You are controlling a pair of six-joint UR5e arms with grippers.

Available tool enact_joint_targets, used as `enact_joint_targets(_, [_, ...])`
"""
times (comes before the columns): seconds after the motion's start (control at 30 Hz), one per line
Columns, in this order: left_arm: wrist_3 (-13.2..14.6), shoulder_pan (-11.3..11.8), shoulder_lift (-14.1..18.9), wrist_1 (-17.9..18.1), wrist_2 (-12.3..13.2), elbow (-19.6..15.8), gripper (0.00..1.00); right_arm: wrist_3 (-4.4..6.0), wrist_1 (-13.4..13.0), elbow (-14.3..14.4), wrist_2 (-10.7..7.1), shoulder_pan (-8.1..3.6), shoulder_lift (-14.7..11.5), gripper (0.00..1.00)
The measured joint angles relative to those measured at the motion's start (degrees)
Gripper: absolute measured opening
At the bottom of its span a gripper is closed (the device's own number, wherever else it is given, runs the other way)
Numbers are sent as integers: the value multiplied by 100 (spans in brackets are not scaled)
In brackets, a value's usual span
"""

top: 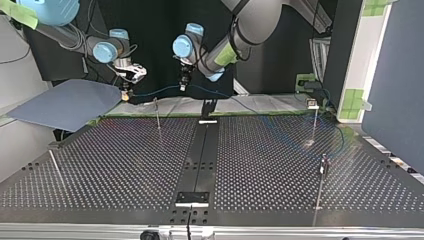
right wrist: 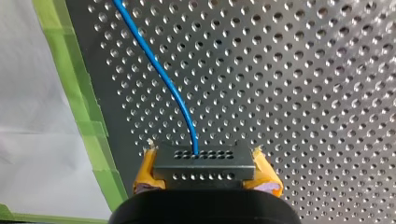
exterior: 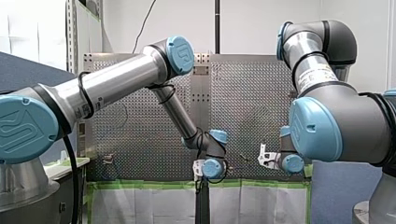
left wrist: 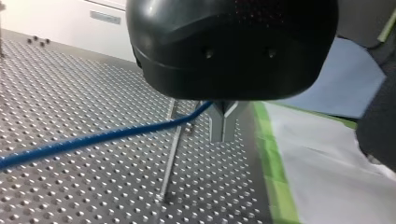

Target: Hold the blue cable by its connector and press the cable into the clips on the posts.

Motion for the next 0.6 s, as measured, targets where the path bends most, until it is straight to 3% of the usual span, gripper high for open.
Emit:
enact_joint_targets(0.27, [-36,-33,-4,-46,66,329,0,227,143,-109,-154,-216,-4,0])
enact_joint_targets(0.6, [-79,-77,-89,-92,161,484,0,286,245,-267,-341,-400,-5,0])
